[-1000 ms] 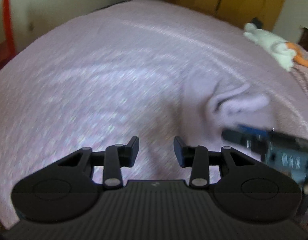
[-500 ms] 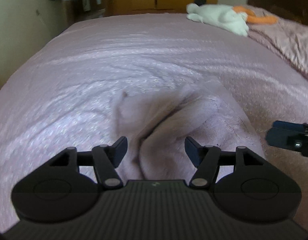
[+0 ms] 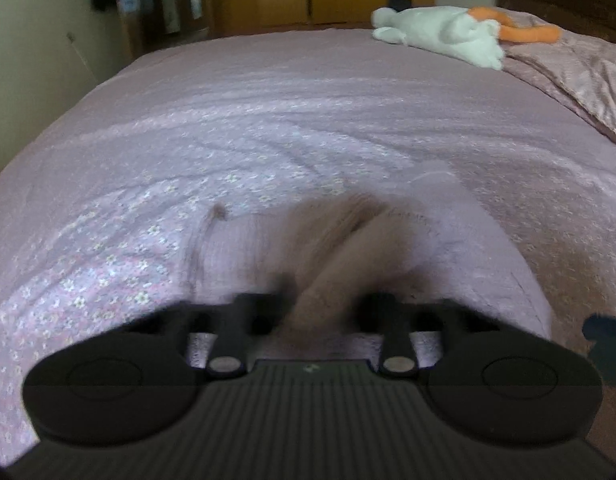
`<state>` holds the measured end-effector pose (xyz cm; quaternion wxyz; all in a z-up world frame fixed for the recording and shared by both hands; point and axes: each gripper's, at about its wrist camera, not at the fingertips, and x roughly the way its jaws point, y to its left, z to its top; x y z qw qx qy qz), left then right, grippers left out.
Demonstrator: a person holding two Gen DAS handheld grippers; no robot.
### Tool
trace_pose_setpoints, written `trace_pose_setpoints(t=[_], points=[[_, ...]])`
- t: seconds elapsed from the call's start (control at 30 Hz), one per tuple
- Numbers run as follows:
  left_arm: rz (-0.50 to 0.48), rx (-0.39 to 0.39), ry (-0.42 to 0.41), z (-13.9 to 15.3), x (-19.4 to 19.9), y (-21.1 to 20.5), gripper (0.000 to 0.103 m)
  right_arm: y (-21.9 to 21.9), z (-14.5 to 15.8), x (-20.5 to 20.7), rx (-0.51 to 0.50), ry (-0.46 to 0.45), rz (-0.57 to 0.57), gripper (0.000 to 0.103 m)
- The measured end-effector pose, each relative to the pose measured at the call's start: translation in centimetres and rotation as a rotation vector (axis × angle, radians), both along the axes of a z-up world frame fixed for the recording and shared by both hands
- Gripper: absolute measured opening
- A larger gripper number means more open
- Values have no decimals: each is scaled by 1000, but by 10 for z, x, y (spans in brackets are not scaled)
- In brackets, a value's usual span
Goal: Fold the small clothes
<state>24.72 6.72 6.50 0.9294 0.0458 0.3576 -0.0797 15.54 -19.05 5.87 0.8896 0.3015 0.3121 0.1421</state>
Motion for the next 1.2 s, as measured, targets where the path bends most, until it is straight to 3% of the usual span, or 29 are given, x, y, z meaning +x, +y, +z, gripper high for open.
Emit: trace_pose_setpoints(t=[0.1, 0.17, 0.33, 0.5, 0.57, 0.7, 0.73, 0.83, 0.9, 1.03, 1.13, 1.2], points=[[89, -93, -41, 16, 0, 28, 17, 1, -1, 1, 25, -3, 10, 91], [129, -131, -20, 16, 8, 51, 17, 3, -3, 3, 36, -3, 18, 91], [164, -130, 59, -14, 20, 76, 19, 16, -8, 10, 43, 13, 45, 91], [229, -261, 83, -16, 16, 93, 42, 31, -10, 14, 32, 11, 101, 91], [231, -254, 84, -11, 11, 96, 44, 35, -7, 14, 20, 6, 111, 91], [226, -229, 81, -2, -1, 107, 64, 33, -7, 15, 25, 4, 102, 91], [218, -241, 88, -2, -6, 109, 65, 32, -8, 16, 29, 7, 97, 92], [181, -299, 153, -3, -20, 116, 66, 27, -7, 22, 37, 19, 86, 92], [199, -328, 245, -9, -26, 118, 72, 24, -9, 28, 45, 24, 83, 92], [218, -491, 328, -25, -38, 126, 77, 23, -21, 45, 95, 85, 107, 93], [204, -639, 400, -40, -36, 130, 77, 25, -39, 64, 233, 196, 130, 99], [182, -728, 438, -48, -33, 129, 80, 27, -41, 72, 281, 212, 126, 103]])
